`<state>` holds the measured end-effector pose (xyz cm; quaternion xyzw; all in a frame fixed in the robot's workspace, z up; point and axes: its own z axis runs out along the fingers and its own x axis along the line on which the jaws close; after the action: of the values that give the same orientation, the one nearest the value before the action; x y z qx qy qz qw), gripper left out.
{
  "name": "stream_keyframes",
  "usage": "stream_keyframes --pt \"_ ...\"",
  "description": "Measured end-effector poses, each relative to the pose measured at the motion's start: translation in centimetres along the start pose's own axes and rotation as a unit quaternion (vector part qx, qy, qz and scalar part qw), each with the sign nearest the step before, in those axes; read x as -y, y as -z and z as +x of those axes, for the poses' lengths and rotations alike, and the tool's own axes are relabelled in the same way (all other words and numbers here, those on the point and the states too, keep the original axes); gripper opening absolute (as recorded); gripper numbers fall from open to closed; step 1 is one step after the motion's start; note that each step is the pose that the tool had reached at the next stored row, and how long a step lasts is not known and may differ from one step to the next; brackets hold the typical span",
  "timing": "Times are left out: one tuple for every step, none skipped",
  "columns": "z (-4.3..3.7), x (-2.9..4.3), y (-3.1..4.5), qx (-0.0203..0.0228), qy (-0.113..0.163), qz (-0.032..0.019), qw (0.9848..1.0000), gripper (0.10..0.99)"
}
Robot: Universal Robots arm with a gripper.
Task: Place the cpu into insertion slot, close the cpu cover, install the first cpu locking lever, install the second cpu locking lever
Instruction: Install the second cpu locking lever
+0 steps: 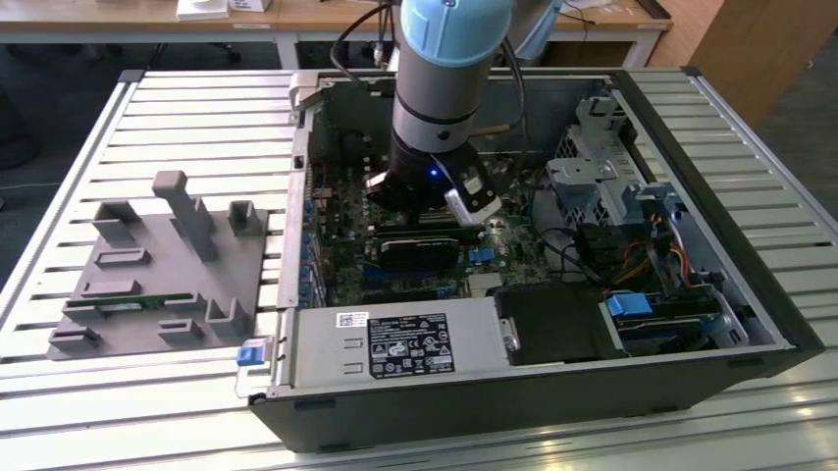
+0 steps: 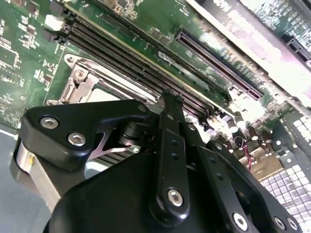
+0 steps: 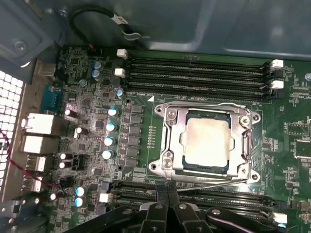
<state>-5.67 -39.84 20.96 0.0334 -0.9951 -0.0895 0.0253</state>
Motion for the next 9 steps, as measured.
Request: stream_keyframes --pt "0.09 0.09 0.01 0.0001 0.0 -0.0022 1.0 0.106" --pt "0.19 0.15 0.01 0.0003 0.0 -0.0046 1.0 0.106" --pt "0.27 0.18 0.0 0.0005 0.0 -0.0064 1.0 0.106" --pt "0.33 0.18 -0.02 0.0006 0.0 -0.0079 1.0 0.106" --pt "0.36 0.18 -0.05 0.0007 0.001 -0.0096 1.0 0.106" --pt "0.37 0.19 -0.08 0.0008 0.001 -0.0115 0.9999 0.106" --pt "0.38 0.19 -0.12 0.001 0.001 -0.0137 0.9999 0.106" --pt "0.39 0.2 -0.16 0.0011 0.001 -0.0164 0.9999 0.106" --pt "0.4 0.21 -0.23 0.0013 0.001 -0.019 0.9998 0.106"
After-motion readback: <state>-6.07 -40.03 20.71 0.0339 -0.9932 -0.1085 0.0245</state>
